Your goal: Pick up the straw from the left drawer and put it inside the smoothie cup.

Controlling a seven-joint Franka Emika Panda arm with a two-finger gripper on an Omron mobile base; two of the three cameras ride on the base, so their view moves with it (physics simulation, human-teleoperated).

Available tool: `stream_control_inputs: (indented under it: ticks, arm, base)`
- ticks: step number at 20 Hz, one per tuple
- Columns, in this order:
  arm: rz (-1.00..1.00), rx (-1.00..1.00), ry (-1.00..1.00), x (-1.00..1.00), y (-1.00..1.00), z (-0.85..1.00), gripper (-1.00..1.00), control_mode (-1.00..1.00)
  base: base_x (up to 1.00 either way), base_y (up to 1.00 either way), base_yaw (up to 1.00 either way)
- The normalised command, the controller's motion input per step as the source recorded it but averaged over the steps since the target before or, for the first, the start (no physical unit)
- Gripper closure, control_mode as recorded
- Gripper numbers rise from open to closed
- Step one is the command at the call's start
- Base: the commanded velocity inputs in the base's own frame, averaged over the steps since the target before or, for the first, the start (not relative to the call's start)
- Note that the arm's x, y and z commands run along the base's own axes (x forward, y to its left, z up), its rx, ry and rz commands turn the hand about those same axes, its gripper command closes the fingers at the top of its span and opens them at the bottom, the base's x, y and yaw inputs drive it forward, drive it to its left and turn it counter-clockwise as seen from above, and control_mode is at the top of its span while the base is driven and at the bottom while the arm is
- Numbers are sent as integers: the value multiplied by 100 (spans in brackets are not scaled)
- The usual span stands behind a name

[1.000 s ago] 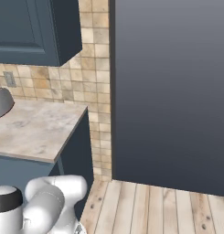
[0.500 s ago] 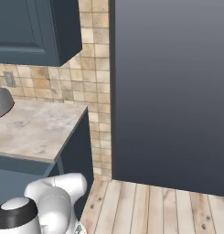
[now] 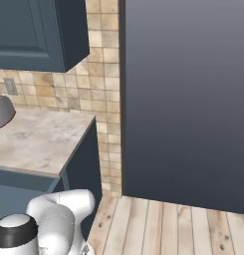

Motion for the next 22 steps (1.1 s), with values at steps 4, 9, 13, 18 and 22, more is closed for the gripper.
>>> stream_control_inputs:
  ticks: [4,9,13,18,22]
  arm:
    - [2,0,0,59,55,0,-100,-100]
    - [3,0,0,39,65,-7,-100,-100]
    - [3,0,0,28,50,-23,-100,-100]
    - [6,0,0,24,35,-40,-100,-100]
    - [6,0,0,19,39,-48,-100,-100]
  base:
    - [0,0,0]
    - [0,0,0]
    - [0,0,0]
    - [0,0,0]
    - [0,0,0]
